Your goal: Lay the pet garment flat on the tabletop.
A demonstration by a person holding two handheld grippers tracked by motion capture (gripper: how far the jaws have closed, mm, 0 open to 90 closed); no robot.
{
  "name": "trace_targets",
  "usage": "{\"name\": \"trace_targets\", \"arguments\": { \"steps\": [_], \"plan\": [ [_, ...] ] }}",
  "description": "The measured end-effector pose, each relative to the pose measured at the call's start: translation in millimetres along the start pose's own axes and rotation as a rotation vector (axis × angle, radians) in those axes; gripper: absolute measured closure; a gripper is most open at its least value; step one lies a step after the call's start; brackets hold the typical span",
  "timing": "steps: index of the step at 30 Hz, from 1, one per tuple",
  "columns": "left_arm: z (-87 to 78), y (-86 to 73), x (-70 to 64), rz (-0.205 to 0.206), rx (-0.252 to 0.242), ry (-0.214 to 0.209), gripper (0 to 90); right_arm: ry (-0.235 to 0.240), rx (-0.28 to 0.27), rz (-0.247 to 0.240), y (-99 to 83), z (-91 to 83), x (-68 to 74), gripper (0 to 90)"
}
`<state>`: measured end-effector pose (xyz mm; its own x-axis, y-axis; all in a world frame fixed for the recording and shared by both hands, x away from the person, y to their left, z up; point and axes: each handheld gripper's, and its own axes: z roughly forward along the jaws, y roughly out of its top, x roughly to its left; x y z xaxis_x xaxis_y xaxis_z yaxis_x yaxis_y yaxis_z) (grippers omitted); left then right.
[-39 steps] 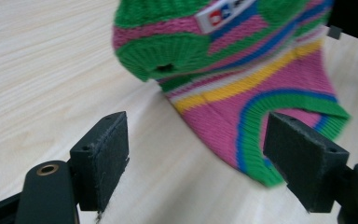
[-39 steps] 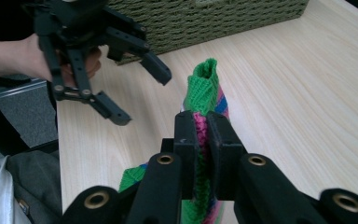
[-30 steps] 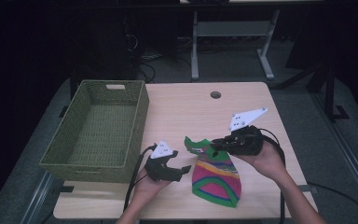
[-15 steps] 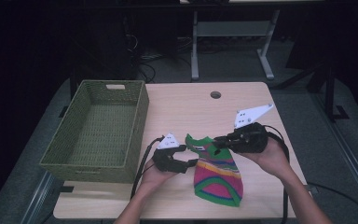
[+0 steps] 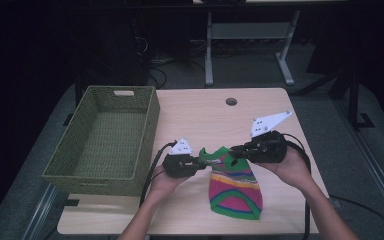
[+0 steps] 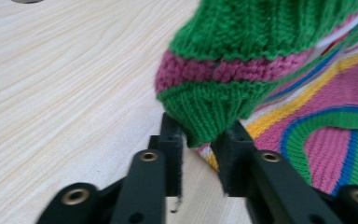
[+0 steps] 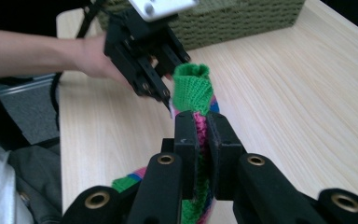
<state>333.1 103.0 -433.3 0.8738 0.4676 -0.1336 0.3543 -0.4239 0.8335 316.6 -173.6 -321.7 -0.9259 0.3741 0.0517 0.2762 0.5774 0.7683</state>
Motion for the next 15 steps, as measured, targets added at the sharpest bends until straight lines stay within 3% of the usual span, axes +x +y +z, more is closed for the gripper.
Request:
{"name": "trace_targets", "arguments": {
  "steps": [5, 15],
  "plan": [
    [-6.2, 7.3, -2.9, 0.050, 0.022, 0.015, 83.1, -0.017, 0.008, 0.007, -3.3, 2.1, -2.8, 83.0],
    [-17.8, 24.1, -2.5, 0.074, 0.051, 0.054, 85.0, -0.058, 0.005, 0.024, -11.2, 5.5, -3.9, 83.1]
  ]
}}
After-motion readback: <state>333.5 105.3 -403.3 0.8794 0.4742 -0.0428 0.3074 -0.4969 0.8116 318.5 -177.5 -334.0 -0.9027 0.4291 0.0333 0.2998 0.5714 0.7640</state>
